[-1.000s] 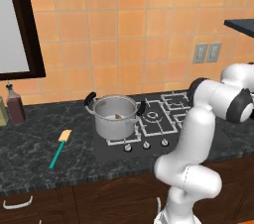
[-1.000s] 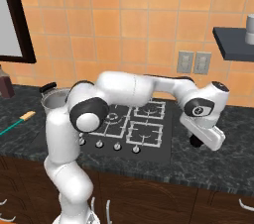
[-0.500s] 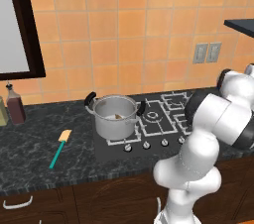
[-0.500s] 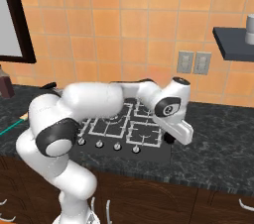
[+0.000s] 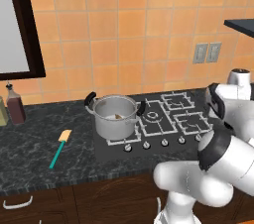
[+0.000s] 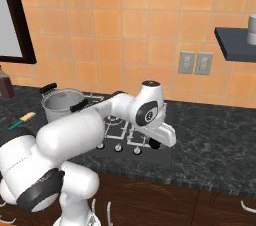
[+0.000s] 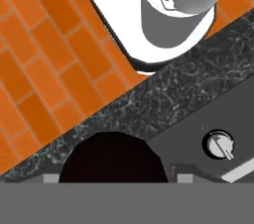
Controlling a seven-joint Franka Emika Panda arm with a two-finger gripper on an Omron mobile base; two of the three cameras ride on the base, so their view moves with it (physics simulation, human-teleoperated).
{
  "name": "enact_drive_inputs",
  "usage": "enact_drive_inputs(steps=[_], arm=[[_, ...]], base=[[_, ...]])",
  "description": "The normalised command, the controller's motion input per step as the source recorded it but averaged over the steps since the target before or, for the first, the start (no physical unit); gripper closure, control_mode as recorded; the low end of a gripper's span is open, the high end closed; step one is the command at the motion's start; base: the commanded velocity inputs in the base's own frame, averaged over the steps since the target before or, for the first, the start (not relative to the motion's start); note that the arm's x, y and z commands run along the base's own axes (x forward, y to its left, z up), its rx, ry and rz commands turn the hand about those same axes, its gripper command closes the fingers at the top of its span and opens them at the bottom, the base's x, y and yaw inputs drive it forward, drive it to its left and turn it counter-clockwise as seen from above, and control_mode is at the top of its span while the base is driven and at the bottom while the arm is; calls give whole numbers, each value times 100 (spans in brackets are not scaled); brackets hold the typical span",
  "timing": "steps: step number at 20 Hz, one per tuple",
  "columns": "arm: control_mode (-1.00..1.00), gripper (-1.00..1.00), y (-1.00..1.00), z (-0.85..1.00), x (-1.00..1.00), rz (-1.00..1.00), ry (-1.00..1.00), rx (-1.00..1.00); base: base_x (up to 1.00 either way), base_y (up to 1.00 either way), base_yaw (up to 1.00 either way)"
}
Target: Put the avocado and sweet potato in the pot. Retrieve the spatula and lightly stir the vegetables in the pot.
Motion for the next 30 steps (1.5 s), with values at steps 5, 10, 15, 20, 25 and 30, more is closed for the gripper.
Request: enact_drive_inputs(steps=[5, 10, 15, 20, 25, 30], arm=[[-100, 100, 48, 2, -31, 11, 0, -10], [-100, 100, 76, 57, -3, 9, 0, -16], [-100, 100, 94, 86, 13, 10, 0, -13], [-100, 100, 100, 54, 45, 28, 1, 2], [-100, 100, 99, 36, 53, 36, 6, 11], [-100, 100, 92, 39, 38, 34, 1, 13]], base=[[0, 0, 0], [0, 0, 0], [0, 0, 0], [0, 0, 0], [0, 0, 0], [0, 0, 0]])
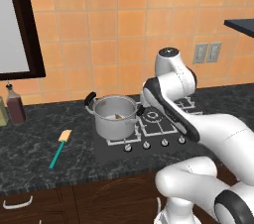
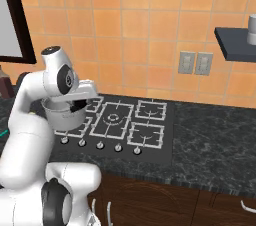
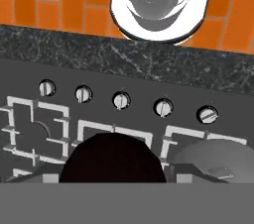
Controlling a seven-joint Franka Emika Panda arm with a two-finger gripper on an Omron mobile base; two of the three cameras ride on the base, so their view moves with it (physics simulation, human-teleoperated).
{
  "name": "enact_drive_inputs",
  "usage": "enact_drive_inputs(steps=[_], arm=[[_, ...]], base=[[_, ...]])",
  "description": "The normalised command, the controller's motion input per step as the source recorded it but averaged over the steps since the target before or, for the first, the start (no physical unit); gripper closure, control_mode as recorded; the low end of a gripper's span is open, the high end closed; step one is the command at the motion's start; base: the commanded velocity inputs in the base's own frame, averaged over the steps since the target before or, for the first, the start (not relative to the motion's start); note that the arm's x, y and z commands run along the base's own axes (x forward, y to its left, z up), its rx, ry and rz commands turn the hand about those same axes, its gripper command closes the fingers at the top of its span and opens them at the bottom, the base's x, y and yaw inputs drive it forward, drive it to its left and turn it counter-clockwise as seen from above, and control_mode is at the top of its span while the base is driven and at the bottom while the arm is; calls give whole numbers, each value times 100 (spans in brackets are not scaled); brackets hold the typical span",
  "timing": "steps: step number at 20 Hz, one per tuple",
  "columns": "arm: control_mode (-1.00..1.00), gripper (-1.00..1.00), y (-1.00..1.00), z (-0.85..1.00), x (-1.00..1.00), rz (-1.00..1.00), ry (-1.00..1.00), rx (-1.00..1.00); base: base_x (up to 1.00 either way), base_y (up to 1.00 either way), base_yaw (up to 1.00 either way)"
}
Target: Put the avocado and sweet potato in the pot. Retrieve the spatula and lightly stir the vegetables in the pot.
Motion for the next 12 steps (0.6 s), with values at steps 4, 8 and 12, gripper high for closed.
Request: enact_drive_inputs(steps=[4, 8, 12], arm=[[-100, 100, 94, 27, 31, 29, 1, 7], [-100, 100, 91, -14, 40, 19, 1, 1], [-100, 100, 36, -63, 70, 0, 1, -1]], base=[[0, 0, 0], [0, 0, 0], [0, 0, 0]])
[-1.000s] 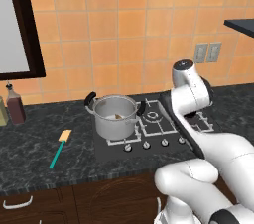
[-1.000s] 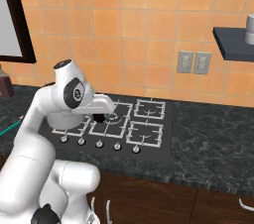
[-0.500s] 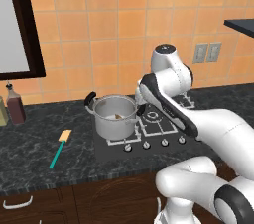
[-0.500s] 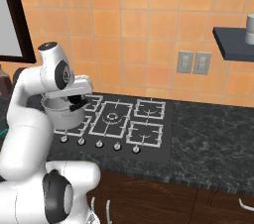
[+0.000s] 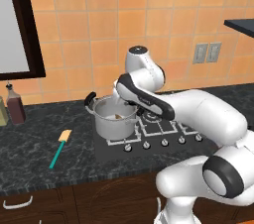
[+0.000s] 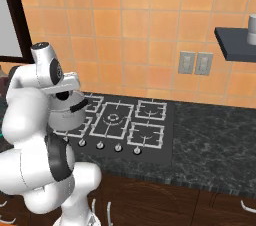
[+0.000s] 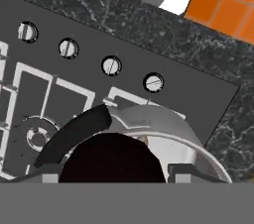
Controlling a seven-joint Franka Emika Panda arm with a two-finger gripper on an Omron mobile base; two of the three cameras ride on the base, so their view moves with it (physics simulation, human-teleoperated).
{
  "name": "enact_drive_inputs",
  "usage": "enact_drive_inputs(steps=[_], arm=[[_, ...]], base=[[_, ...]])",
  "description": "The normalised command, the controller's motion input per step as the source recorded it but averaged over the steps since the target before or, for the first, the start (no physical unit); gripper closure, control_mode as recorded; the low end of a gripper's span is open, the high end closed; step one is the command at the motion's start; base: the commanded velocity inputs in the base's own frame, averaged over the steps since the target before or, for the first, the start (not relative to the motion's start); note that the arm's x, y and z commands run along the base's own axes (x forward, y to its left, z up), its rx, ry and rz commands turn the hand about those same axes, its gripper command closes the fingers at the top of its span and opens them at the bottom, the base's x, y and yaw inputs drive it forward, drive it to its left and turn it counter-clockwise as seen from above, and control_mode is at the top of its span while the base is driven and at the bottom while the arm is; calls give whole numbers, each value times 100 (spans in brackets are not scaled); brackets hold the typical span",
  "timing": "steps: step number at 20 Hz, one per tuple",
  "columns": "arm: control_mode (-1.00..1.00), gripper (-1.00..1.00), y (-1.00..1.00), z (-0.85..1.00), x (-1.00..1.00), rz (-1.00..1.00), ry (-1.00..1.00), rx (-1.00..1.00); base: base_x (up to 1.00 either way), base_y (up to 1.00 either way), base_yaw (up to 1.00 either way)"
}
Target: Put the avocado and sweet potato in the pot. Retrieve the spatula and lightly stir the vegetables in the pot.
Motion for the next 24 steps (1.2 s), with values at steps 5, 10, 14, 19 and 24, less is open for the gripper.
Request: enact_drive_inputs(steps=[5, 10, 14, 19, 24], arm=[[-100, 100, 26, -59, 60, 0, 1, 0], [-100, 100, 0, -34, 10, 0, 1, 0], [-100, 100, 0, -33, 0, 0, 0, 0], [-100, 100, 5, -17, 2, 0, 0, 0], [-100, -100, 15, -5, 0, 0, 0, 0]], base=[[0, 0, 0], [0, 0, 0], [0, 0, 0], [0, 0, 0], [0, 0, 0]])
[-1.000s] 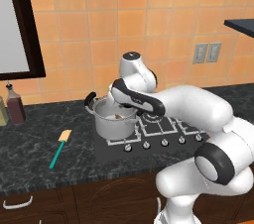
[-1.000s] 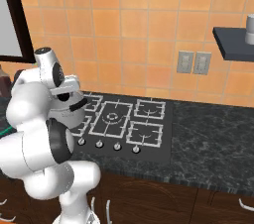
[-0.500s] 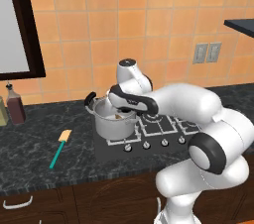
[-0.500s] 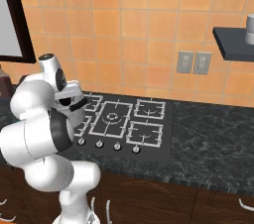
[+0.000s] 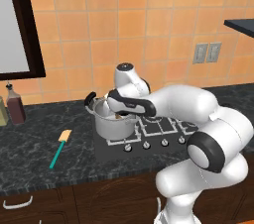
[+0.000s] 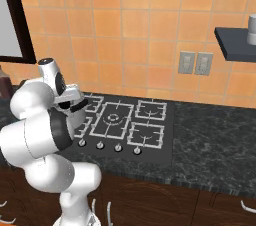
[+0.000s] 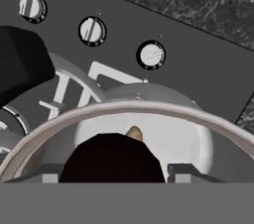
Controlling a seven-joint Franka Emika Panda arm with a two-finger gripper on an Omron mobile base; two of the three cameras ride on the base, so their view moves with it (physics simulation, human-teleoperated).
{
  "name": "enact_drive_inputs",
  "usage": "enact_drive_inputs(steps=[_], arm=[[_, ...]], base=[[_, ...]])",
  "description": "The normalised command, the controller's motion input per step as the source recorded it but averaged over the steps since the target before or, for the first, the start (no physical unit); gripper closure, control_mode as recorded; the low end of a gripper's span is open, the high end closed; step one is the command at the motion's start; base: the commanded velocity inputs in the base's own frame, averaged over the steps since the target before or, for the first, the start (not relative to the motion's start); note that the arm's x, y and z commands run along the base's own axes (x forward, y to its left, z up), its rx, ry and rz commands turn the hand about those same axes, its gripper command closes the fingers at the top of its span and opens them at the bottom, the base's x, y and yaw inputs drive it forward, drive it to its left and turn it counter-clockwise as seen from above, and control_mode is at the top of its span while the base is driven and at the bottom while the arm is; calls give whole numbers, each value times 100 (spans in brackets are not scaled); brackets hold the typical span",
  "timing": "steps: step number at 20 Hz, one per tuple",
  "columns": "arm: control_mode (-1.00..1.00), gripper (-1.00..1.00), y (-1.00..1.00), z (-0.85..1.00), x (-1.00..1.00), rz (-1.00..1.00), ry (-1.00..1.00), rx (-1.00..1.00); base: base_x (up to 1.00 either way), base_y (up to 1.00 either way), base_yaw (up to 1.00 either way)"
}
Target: Put the avocado and sweet potato in the pot. Retrieve the spatula and lightly stir the vegetables in the pot.
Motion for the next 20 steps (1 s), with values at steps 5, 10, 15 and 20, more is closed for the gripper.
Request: enact_drive_inputs(steps=[5, 10, 15, 20], arm=[[-100, -100, 1, 6, 0, 0, 0, 0], [-100, -100, 0, 25, 0, 0, 0, 3], [-100, -100, 9, 62, -55, 1, -2, 8], [-100, -100, 49, 46, -100, 0, 3, 8]], base=[[0, 0, 0], [0, 0, 0], [0, 0, 0], [0, 0, 0]])
